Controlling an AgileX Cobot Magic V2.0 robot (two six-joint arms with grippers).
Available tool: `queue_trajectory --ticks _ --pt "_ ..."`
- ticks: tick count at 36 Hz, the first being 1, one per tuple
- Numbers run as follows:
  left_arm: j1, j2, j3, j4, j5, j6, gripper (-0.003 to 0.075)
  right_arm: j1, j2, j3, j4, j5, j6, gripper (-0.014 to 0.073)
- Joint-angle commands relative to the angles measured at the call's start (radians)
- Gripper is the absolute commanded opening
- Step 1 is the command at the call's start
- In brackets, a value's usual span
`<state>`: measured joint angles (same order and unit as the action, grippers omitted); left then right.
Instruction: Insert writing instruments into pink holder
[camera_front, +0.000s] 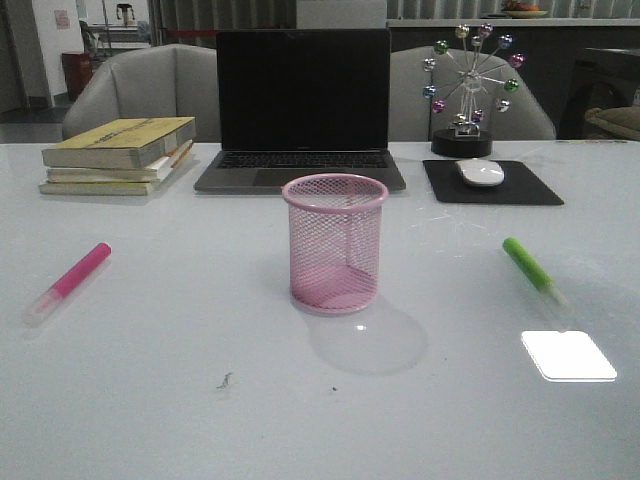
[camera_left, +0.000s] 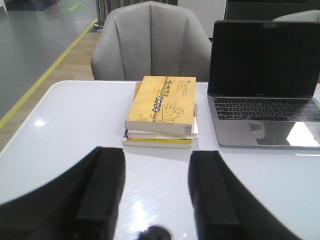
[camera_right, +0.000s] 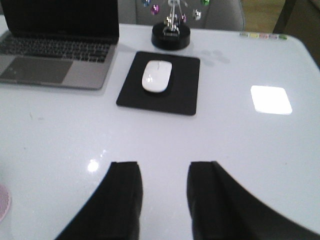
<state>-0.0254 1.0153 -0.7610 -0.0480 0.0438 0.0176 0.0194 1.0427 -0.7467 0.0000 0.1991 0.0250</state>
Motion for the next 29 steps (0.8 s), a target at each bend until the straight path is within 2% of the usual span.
queue_trajectory --ticks 1,6,12,17,24,29 --pt "-0.007 0.007 -0.038 -0.012 -0.075 -0.008 0.0386 -0.003 0.018 -0.032 0.017 -0.045 -0.002 0.0364" --pt "-0.007 0.009 -0.038 -0.014 -0.075 -0.008 0.0386 -0.003 0.035 -0.082 0.051 0.049 -0.002 0.0364" --pt "-0.007 0.009 -0.038 -0.014 -0.075 -0.008 0.0386 -0.003 0.098 -0.260 0.063 0.258 -0.003 0.0364" --pt "-0.007 0.009 -0.038 -0.018 -0.075 -0.008 0.0386 0.008 0.180 -0.391 0.063 0.377 -0.011 0.0364" --pt "-0.007 0.009 -0.038 -0.028 -0.075 -0.008 0.0386 0.057 0.321 -0.552 0.063 0.503 -0.043 0.0364" --pt "-0.007 0.009 -0.038 -0.028 -0.075 -0.008 0.0386 0.075 0.424 -0.638 0.063 0.535 -0.053 0.0364"
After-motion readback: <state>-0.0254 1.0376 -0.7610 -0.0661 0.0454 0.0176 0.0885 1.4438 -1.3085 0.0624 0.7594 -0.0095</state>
